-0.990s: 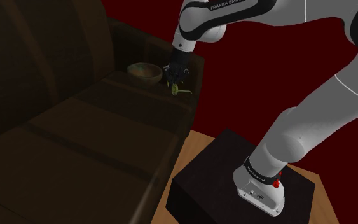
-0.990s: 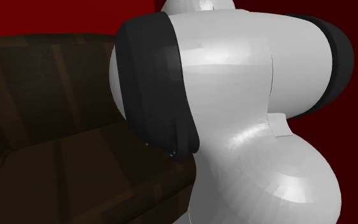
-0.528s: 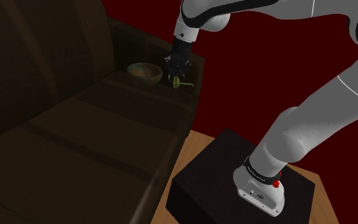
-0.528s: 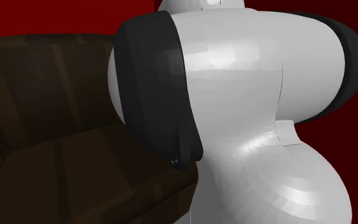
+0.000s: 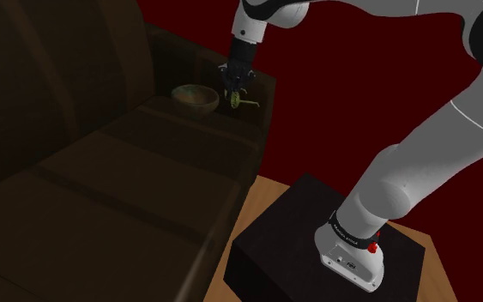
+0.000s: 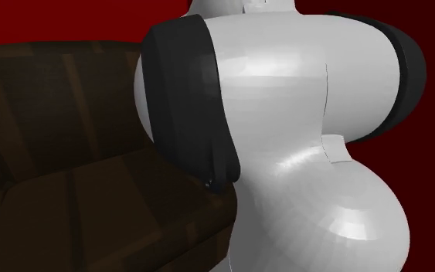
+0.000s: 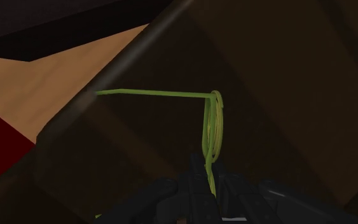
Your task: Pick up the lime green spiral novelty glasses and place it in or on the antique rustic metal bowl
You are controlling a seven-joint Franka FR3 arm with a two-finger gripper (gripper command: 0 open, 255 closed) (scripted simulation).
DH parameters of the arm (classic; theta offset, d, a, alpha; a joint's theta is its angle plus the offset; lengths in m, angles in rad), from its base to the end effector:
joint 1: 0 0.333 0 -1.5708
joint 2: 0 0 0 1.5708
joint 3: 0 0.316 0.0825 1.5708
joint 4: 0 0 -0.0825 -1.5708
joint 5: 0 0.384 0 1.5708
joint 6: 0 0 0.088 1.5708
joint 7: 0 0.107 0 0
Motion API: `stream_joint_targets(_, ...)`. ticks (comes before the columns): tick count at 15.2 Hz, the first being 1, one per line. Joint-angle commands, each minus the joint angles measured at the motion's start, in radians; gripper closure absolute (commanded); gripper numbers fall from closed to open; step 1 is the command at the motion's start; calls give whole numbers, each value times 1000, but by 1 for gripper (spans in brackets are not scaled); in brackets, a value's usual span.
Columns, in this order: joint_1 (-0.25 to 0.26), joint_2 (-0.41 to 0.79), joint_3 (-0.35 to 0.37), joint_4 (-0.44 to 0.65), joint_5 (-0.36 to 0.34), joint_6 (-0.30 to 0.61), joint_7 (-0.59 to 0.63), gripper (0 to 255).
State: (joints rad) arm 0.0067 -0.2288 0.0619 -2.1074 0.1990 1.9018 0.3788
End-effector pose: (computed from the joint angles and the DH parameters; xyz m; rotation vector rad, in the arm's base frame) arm 0.4884 0.0498 0.5178 -2.9140 0.5519 0.0239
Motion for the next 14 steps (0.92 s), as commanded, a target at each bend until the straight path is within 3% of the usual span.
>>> stream_joint_targets(1,-3,70,-2,79,-5,-10,0,255)
stream_joint_targets(8,-6,358,-4,421,-26,-64,10,255)
stream_joint_targets(14,-4,643,-6,822,-45,-179,28,255)
